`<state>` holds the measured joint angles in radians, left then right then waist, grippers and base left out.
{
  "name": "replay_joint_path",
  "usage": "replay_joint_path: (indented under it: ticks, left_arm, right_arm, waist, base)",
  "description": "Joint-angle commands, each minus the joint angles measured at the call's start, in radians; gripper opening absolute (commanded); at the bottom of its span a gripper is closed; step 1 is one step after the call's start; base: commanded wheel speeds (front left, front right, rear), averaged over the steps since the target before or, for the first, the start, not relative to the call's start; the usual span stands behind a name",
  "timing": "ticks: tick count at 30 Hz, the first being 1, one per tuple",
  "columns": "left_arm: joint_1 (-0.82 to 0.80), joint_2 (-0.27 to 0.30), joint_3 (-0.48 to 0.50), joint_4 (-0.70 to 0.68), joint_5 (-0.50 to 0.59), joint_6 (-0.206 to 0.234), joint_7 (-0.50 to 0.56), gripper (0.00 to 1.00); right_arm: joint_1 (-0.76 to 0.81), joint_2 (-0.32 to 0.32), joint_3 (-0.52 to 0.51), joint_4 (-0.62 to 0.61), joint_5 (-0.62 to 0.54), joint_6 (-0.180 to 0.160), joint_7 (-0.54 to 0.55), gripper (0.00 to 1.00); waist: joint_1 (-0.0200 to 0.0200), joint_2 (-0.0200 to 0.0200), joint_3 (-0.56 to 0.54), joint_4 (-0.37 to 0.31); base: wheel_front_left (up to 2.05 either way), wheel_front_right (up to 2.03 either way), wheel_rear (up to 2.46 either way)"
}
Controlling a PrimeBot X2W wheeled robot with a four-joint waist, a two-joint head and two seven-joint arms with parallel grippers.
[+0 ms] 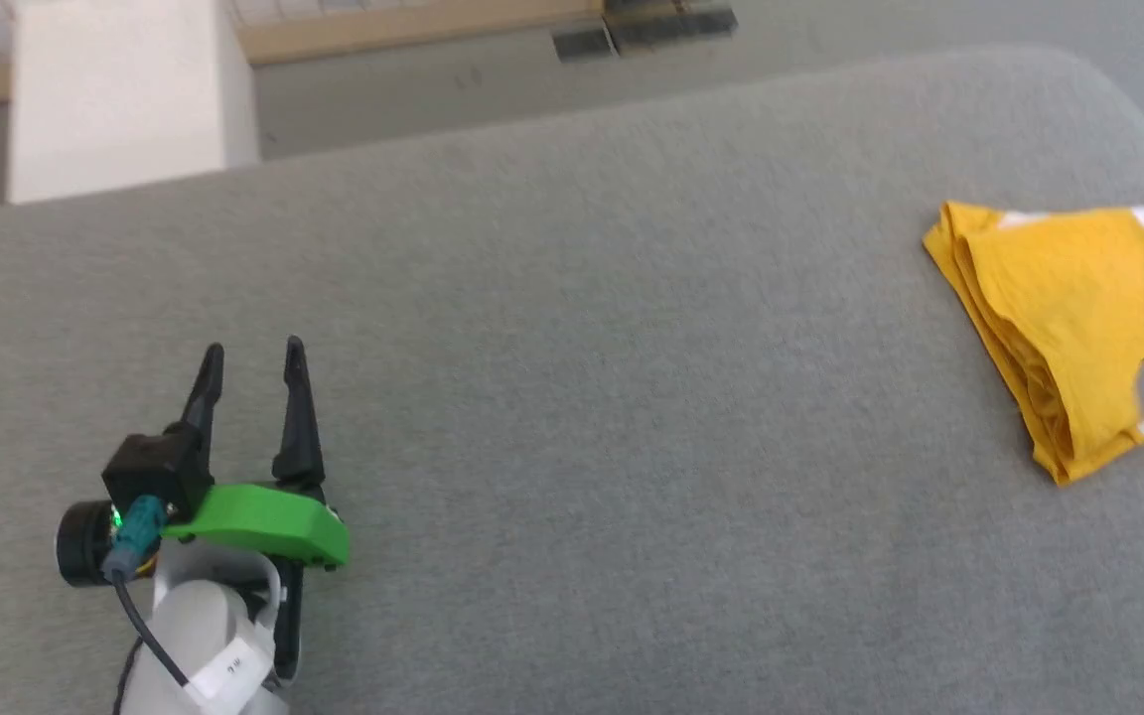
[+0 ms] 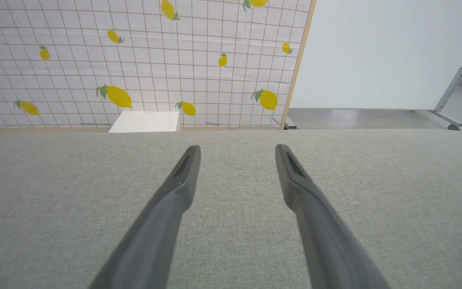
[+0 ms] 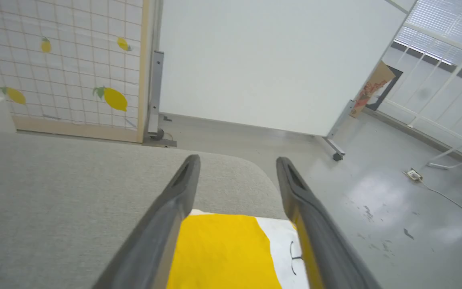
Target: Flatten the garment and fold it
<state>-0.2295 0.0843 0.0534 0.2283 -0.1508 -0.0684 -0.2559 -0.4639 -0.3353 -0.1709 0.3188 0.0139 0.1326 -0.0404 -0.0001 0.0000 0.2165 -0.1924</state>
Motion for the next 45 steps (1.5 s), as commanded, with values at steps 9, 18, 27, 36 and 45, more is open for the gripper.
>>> replay_joint_path:
  ticks: [9,18,27,36,45]
  left_arm:
    - [0.055,-0.022,-0.044,0.005,-0.018,-0.007,-0.006,1.00]
    - [0.088,-0.029,-0.089,0.042,-0.039,-0.020,-0.006,1.00]
    - [0.101,-0.032,-0.115,0.064,-0.053,-0.019,-0.006,1.00]
    - [0.112,-0.033,-0.118,0.073,-0.068,-0.015,-0.006,1.00]
    - [0.098,-0.028,-0.123,0.077,-0.065,-0.018,-0.001,0.00]
  right_arm:
    - [0.273,0.171,0.039,-0.233,0.089,-0.002,-0.058,1.00]
    - [0.408,0.249,0.125,-0.274,0.075,-0.002,-0.104,1.00]
    - [0.474,0.282,0.109,-0.265,0.044,-0.002,-0.131,1.00]
    - [0.495,0.285,0.112,-0.260,0.079,-0.002,-0.131,1.00]
    - [0.486,0.282,0.110,-0.261,0.075,0.000,-0.124,0.00]
  waist:
    - [0.0001,0.0000,-0.179,0.168]
    - [0.0001,0.0000,-0.213,0.223]
    - [0.0001,0.0000,-0.225,0.250]
    - [0.0001,0.0000,-0.229,0.245]
    - [0.0001,0.0000,-0.225,0.244]
  base:
    - [0.00,0.00,0.00]
    - [0.00,0.00,0.00]
    - [0.00,0.00,0.00]
    - [0.00,0.00,0.00]
    - [0.00,0.00,0.00]
